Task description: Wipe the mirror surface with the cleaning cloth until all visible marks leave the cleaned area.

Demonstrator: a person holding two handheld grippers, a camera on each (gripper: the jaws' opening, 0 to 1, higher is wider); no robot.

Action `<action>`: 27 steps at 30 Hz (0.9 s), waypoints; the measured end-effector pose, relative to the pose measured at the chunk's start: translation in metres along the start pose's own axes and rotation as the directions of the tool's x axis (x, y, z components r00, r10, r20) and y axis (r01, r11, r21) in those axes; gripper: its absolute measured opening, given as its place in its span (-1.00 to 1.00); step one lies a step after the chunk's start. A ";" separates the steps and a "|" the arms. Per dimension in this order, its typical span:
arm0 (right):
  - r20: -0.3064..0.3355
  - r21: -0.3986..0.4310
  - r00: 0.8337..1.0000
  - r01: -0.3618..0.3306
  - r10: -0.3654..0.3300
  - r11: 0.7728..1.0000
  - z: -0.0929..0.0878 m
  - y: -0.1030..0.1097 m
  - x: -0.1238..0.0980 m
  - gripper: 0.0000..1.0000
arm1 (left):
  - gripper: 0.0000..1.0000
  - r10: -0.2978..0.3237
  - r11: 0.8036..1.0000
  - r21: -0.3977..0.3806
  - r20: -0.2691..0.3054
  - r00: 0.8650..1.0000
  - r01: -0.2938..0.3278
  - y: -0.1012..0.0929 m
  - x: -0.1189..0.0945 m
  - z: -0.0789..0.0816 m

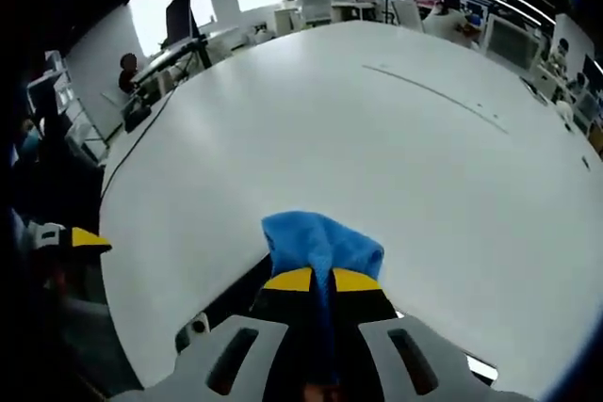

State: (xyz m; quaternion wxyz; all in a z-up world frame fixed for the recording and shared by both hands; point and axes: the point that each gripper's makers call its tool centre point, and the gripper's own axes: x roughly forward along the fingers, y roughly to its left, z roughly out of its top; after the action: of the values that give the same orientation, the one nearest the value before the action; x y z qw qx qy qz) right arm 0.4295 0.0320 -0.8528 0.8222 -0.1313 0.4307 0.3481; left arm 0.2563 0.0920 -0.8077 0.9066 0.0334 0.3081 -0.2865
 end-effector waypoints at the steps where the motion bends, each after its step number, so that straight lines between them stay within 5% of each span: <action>1: 0.001 -0.002 1.000 0.002 -0.002 1.000 -0.001 -0.001 0.001 -0.98 | 0.98 0.000 1.000 0.000 -0.001 1.000 0.000 0.000 0.000 0.000; 27: -0.014 -0.014 0.999 0.031 -0.031 0.999 -0.013 -0.020 -0.011 -0.98 | 0.98 0.003 1.000 0.010 -0.009 1.000 -0.003 0.000 -0.002 0.000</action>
State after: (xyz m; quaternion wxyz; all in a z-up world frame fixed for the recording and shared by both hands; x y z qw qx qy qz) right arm 0.4312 0.0059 -0.8531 0.8235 -0.1461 0.4320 0.3375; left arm 0.2555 0.0930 -0.8068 0.9055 0.0395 0.3106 -0.2863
